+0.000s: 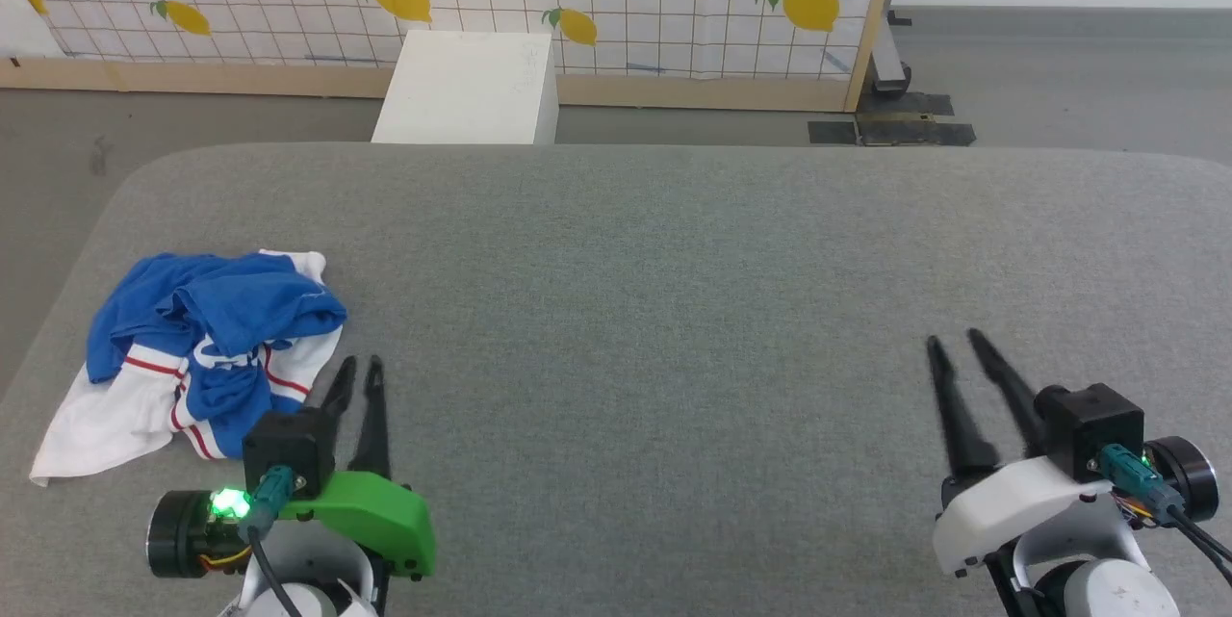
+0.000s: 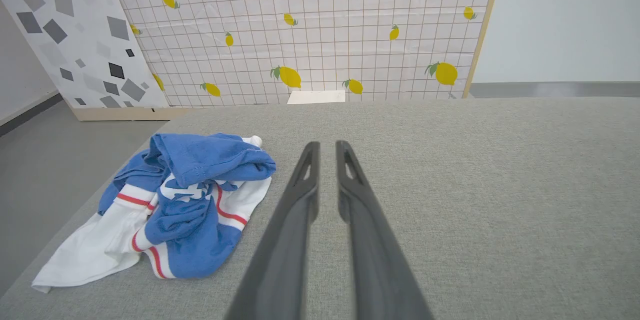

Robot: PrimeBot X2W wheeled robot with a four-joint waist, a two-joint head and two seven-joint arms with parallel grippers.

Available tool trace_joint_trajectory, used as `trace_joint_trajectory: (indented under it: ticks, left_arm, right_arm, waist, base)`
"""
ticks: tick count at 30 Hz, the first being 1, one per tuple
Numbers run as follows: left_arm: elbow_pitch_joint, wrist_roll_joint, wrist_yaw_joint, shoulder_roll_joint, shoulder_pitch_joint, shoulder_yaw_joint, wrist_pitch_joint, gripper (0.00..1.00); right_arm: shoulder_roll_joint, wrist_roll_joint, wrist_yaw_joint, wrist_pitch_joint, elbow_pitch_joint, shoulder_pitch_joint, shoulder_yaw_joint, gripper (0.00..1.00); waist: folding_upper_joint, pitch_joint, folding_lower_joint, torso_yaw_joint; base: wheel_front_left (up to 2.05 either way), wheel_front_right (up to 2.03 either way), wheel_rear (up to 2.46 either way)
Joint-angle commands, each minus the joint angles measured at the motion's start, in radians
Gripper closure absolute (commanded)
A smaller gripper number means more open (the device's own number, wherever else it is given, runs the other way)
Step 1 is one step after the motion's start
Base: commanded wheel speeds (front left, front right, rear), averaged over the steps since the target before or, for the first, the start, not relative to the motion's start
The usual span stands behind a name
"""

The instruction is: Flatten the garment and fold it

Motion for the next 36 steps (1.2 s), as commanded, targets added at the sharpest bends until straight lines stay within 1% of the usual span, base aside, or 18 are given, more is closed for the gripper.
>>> trace_joint_trajectory:
  ticks: [1, 18, 27, 36]
  left_arm:
    - [0.002, -0.003, 0.001, 0.0, 0.001, 0.0, -0.004, 0.0]
    - [0.023, -0.029, 0.007, -0.001, 0.002, -0.005, -0.039, 0.0]
    - [0.031, -0.044, 0.011, -0.001, 0.004, -0.001, -0.057, 0.0]
    - [0.041, -0.058, 0.015, -0.002, 0.005, 0.003, -0.076, 0.0]
  right_arm:
    - [0.0, 0.007, 0.0, -0.004, 0.003, 0.003, 0.0, 0.0]
    - [0.0, 0.056, 0.0, -0.039, 0.027, 0.017, -0.007, 0.0]
    - [0.0, 0.081, 0.0, -0.058, 0.039, 0.022, -0.007, 0.0]
    - [0.0, 0.102, 0.0, -0.076, 0.053, 0.029, -0.005, 0.0]
  waist:
    - [0.0, 0.0, 0.0, 0.0]
    - [0.0, 0.002, 0.0, 0.01]
    - [0.0, 0.005, 0.0, 0.041]
    - [0.0, 0.006, 0.0, 0.088]
  base:
    - [0.0, 0.0, 0.0]
    - [0.0, 0.0, 0.0]
    - [0.0, 0.0, 0.0]
    - [0.0, 0.0, 0.0]
